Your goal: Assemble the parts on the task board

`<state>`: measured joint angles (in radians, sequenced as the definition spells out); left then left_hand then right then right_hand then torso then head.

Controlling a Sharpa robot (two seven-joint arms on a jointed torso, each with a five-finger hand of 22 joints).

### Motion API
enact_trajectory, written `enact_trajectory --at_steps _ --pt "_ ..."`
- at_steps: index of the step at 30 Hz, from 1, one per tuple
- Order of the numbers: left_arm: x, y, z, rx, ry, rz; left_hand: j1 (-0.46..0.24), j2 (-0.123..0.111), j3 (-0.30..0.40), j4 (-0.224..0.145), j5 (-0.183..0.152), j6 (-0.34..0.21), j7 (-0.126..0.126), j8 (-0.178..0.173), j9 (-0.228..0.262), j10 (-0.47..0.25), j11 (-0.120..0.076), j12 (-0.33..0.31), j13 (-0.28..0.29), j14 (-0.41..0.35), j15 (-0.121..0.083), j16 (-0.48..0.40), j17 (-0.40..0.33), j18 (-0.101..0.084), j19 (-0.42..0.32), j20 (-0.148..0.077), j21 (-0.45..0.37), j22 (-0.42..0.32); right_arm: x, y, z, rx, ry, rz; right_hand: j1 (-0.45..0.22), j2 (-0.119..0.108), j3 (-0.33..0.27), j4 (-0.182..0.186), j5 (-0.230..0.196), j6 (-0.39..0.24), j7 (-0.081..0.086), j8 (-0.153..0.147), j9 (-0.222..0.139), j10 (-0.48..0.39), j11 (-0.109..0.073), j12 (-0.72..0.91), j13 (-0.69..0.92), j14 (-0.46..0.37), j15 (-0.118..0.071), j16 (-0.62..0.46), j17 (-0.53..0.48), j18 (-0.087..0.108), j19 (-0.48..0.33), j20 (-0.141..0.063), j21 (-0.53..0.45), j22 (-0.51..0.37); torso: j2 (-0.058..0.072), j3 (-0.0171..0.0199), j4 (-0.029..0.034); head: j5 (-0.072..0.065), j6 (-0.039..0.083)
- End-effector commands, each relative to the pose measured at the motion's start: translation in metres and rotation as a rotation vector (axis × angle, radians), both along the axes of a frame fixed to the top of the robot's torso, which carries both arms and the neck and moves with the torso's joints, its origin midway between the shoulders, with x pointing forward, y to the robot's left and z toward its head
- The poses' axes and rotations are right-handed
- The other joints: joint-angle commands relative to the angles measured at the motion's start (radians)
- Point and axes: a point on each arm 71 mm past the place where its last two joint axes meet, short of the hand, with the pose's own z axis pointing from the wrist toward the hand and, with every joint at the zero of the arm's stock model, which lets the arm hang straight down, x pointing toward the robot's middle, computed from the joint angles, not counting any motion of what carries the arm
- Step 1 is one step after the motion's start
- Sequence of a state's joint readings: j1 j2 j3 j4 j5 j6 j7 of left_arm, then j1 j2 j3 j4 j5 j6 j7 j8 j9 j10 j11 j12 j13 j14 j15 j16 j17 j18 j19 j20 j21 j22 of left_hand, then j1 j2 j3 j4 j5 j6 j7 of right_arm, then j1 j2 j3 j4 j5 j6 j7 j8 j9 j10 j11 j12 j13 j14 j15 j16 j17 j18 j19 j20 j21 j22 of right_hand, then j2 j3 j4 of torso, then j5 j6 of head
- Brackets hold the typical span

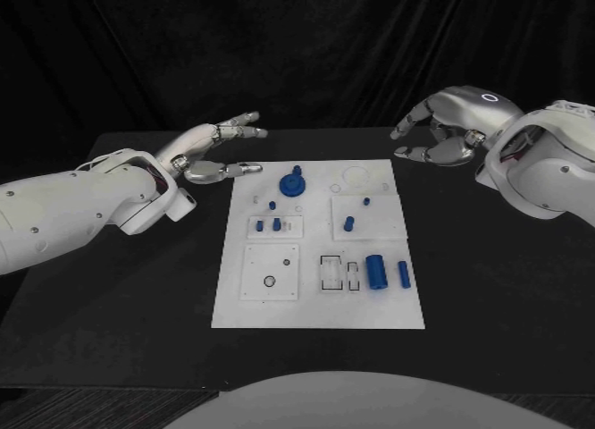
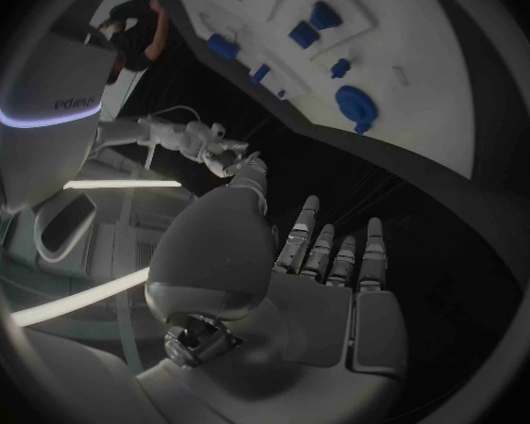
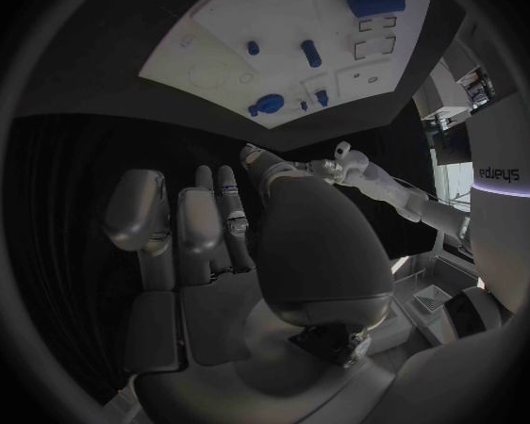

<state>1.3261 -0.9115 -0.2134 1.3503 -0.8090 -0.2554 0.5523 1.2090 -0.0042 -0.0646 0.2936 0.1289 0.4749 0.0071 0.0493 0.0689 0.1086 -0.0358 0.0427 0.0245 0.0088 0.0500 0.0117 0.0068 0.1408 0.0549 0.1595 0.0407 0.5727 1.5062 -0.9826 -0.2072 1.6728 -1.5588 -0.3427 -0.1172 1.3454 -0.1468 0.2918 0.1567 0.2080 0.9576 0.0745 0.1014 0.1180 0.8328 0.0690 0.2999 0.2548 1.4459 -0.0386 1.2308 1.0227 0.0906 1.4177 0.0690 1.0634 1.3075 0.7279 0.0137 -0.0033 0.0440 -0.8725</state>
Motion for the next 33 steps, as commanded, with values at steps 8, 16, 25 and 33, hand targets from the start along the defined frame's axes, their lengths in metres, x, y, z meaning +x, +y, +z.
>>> enact_trajectory --at_steps 8,16,25,33 --pt "-0.006 -0.012 0.012 -0.633 0.274 -0.142 -0.012 0.002 -0.039 0.002 -0.017 -0.210 -0.044 -0.019 -0.038 -0.106 -0.039 -0.042 -0.023 -0.009 0.001 -0.012 -0.007 0.037 -0.021 0.003 -0.008 -0.183 0.011 0.014 -0.021 -0.280 0.111 0.004 0.048 0.003 -0.077 -0.014 -0.051 -0.048 -0.023 -0.029 -0.011 -0.064 -0.011 -0.037 -0.067 -0.052 -0.002 -0.056 -0.075 0.024 -0.044 -0.001 -0.116 0.081 -0.001 -0.0069 0.0063 -0.014 0.000" --pt "-0.016 -0.022 0.012 -0.706 0.314 -0.201 -0.004 0.014 -0.041 0.002 -0.007 -0.221 -0.043 -0.020 -0.039 -0.106 -0.032 -0.042 -0.024 -0.009 0.010 -0.012 -0.007 0.037 -0.019 0.014 -0.008 -0.195 0.011 0.022 -0.041 -0.310 0.132 0.048 0.047 0.002 -0.115 0.001 -0.084 -0.079 -0.015 -0.033 -0.019 -0.055 -0.005 -0.023 -0.086 -0.045 0.000 -0.046 -0.066 0.022 -0.033 0.000 -0.111 0.086 0.001 -0.0172 0.0185 -0.024 0.000" --pt "-0.021 -0.025 0.010 -0.762 0.348 -0.212 -0.002 0.034 -0.047 0.001 0.007 -0.252 -0.040 -0.023 -0.042 -0.107 -0.030 -0.042 -0.024 -0.009 0.014 -0.012 -0.007 0.038 -0.017 0.015 -0.008 -0.209 0.010 0.030 -0.061 -0.294 0.148 0.096 0.069 0.012 -0.132 0.019 -0.060 -0.077 0.028 -0.025 -0.028 -0.012 0.000 -0.008 -0.110 -0.029 0.002 -0.030 -0.050 0.019 -0.015 0.002 -0.095 0.095 -0.001 -0.0221 0.0216 -0.023 0.000" --pt "-0.023 -0.021 0.008 -0.779 0.362 -0.199 0.018 0.066 -0.068 -0.001 0.054 -0.252 -0.014 -0.022 -0.041 -0.107 -0.012 -0.042 -0.024 -0.009 0.020 -0.012 -0.007 0.037 -0.012 0.019 -0.007 -0.229 0.010 0.036 -0.075 -0.274 0.153 0.126 0.082 0.023 -0.128 0.008 -0.013 -0.057 0.022 -0.017 -0.031 0.046 0.003 -0.003 -0.128 -0.014 0.002 -0.016 -0.032 0.015 -0.002 0.001 -0.079 0.104 -0.001 -0.0195 0.0200 -0.019 0.000"
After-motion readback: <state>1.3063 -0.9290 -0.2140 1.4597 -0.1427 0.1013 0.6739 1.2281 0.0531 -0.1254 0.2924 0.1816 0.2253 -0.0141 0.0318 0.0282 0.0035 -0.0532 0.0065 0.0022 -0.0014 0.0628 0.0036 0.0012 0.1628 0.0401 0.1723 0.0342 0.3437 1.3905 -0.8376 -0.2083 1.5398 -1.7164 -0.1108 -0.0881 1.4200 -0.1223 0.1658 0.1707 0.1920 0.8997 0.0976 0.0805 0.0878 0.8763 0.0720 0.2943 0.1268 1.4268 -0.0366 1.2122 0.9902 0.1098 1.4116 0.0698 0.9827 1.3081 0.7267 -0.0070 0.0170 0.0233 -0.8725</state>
